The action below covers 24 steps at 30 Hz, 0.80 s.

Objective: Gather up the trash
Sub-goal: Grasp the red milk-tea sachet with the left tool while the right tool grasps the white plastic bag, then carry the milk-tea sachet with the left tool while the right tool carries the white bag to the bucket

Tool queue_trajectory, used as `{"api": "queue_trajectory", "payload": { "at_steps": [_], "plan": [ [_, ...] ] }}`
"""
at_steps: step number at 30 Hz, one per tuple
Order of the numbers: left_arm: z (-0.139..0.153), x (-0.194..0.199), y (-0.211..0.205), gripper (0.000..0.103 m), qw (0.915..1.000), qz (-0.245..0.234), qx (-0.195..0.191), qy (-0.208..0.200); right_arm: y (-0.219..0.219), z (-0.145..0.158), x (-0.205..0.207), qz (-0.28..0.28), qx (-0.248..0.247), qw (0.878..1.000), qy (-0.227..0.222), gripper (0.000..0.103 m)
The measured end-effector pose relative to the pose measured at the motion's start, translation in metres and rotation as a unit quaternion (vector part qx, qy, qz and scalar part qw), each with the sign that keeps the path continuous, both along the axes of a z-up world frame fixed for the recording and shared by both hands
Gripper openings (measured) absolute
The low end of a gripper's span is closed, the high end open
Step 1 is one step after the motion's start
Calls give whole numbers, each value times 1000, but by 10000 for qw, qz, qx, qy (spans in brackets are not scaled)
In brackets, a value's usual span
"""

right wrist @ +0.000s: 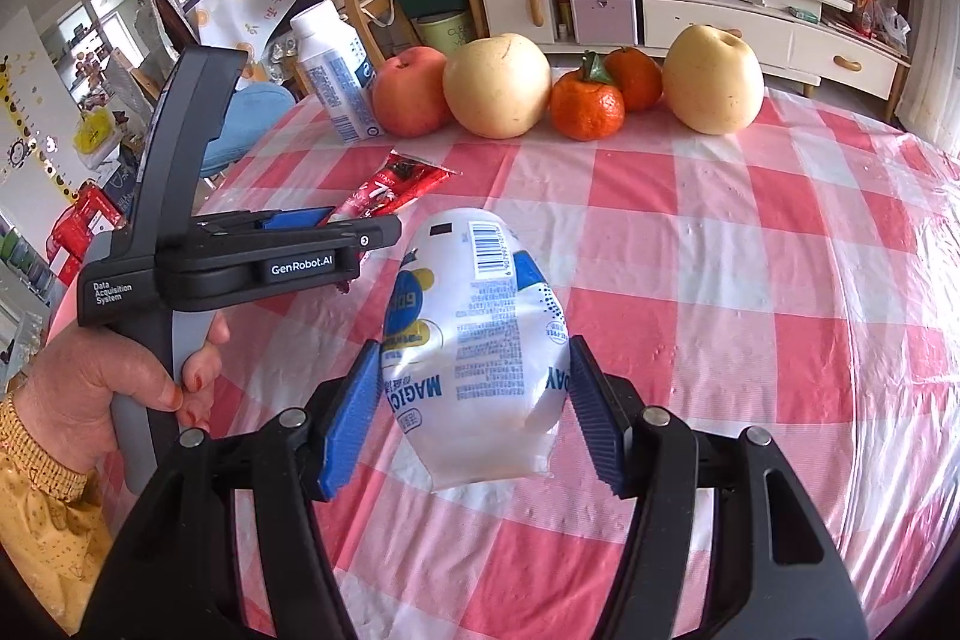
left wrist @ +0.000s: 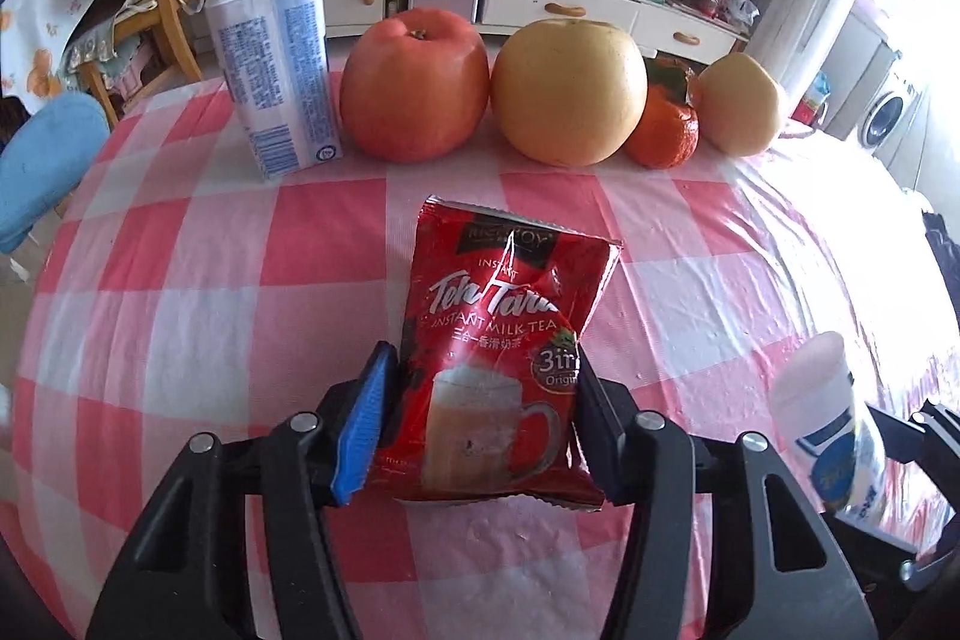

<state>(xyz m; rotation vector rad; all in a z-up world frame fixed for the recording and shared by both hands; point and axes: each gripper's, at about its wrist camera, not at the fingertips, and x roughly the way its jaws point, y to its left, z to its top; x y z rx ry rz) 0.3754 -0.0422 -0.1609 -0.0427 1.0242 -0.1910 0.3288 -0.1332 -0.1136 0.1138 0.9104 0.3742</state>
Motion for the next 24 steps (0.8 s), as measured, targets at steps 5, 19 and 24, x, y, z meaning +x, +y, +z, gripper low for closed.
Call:
{"api": "queue_trajectory", "payload": {
  "at_steps": [5, 19, 24],
  "plan": [
    [1, -14, 2, 54, 9999, 79, -126, 12, 7, 2, -4, 99, -85, 9999, -58, 62],
    [1, -70, 17, 53, 9987, 335, -383, -102, 27, 1, -12, 373, -311, 9987, -159, 62],
    [1, -88, 30, 53, 9980, 451, -420, -144, 35, 1, -17, 489, -375, 9979, -207, 62]
  ]
}}
